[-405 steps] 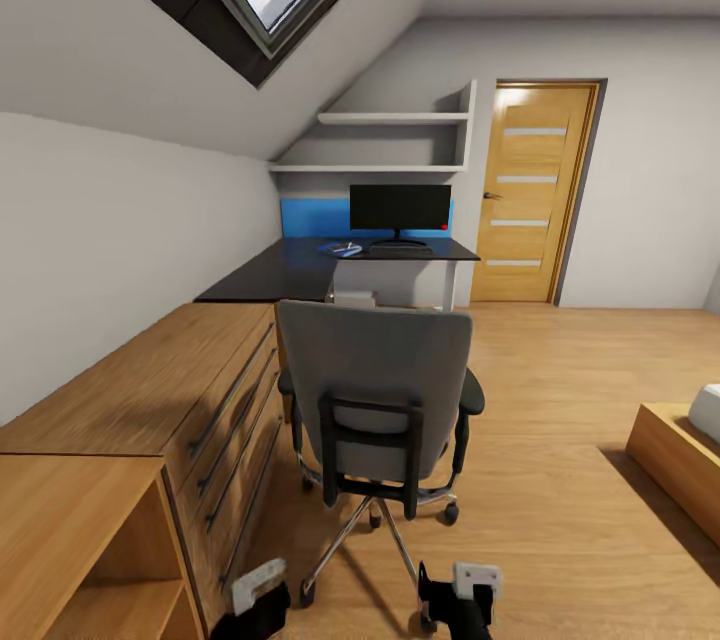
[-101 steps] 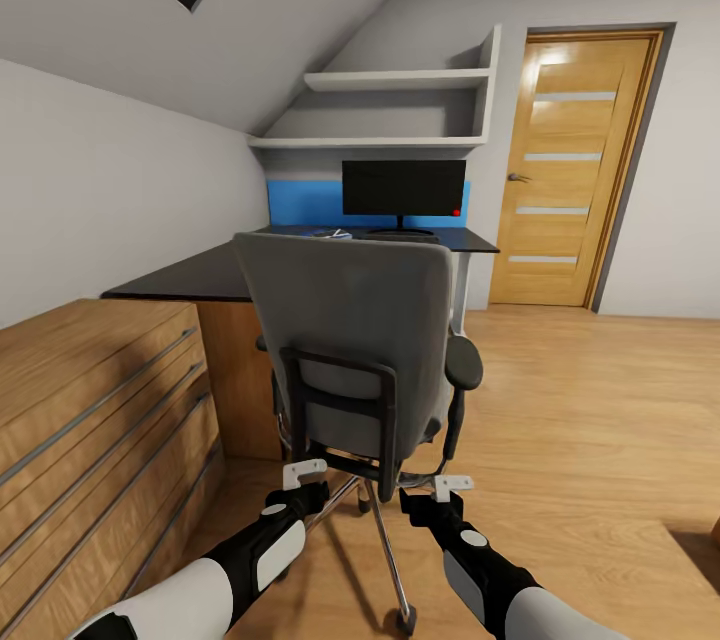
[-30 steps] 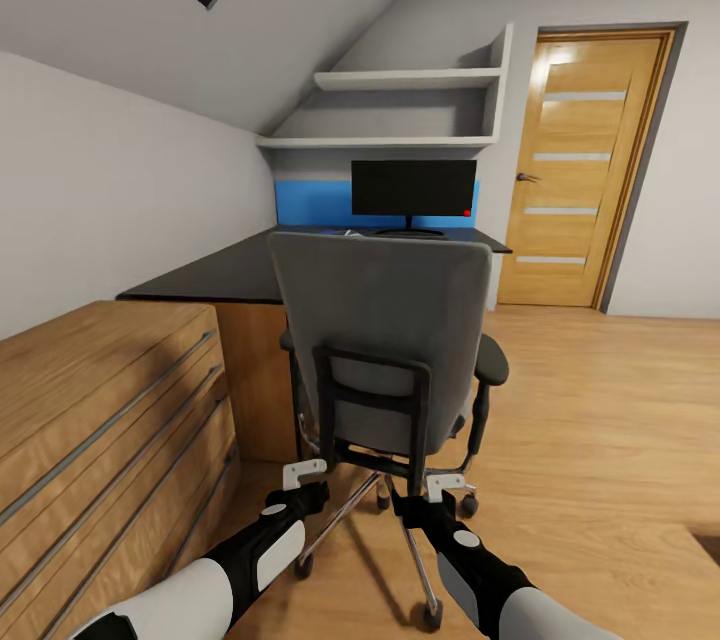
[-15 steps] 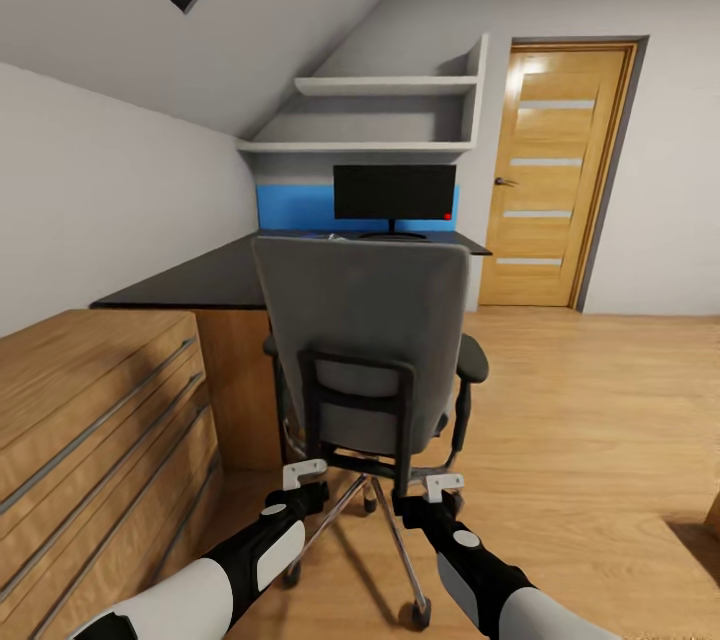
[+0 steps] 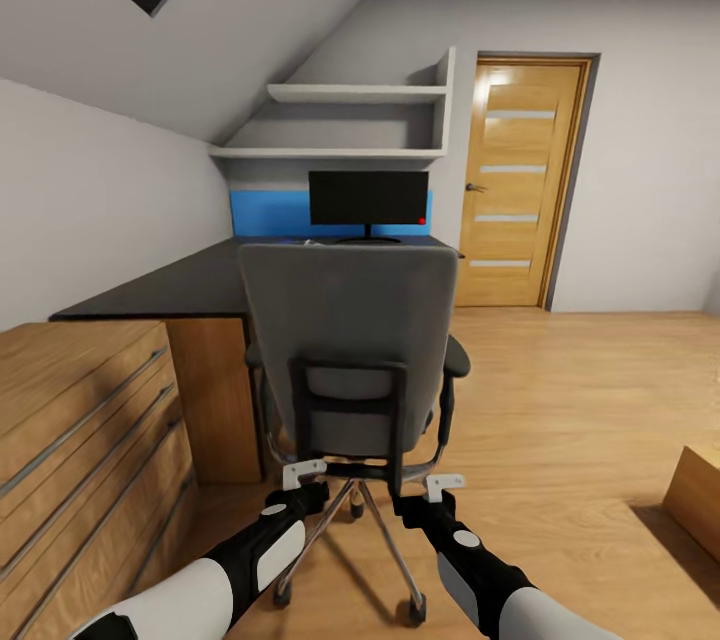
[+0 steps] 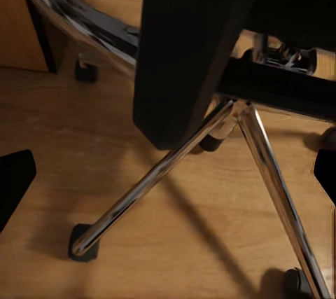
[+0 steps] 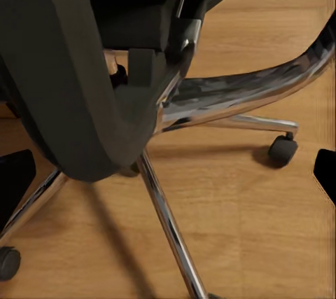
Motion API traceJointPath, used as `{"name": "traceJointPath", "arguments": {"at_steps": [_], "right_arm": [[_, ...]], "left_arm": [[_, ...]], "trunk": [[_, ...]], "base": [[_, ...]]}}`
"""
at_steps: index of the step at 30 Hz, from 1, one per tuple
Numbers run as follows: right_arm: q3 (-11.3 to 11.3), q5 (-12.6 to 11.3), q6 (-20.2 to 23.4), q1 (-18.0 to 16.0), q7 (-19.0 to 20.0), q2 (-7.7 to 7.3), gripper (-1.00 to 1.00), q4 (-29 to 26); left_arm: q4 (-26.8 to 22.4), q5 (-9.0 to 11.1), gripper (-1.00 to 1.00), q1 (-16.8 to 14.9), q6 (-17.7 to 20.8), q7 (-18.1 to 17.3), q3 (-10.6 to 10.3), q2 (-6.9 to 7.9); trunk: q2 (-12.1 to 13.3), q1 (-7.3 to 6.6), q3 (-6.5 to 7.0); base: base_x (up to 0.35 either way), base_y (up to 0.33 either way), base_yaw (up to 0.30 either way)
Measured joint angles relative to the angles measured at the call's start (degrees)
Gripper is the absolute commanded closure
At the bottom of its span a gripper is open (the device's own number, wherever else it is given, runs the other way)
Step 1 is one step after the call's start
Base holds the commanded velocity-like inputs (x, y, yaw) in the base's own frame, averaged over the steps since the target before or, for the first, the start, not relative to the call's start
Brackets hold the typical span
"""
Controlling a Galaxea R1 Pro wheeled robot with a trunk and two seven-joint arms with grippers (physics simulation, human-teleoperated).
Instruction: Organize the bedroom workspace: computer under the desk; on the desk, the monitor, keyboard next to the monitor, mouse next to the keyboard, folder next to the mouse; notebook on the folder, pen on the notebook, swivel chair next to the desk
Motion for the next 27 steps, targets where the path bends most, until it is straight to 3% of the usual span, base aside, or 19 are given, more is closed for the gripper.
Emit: {"name": "traceJointPath", "arguments": {"at_steps": [12, 27], "right_arm": [[-0.1, 0.0, 0.0, 0.0, 0.0, 0.0, -1.0, 0.0], [-0.1, 0.0, 0.0, 0.0, -0.1, 0.0, -1.0, 0.0]], "left_arm": [[-0.1, 0.0, -1.0, 0.0, 0.0, 0.0, 0.0, 0.01], [0.0, 0.0, -1.0, 0.0, 0.0, 0.0, 0.0, 0.02]], "trunk": [[0.0, 0.0, 0.39], [0.0, -0.04, 0.4]], "base": [[0.017, 0.0, -0.074], [0.305, 0.0, -0.001]]}}
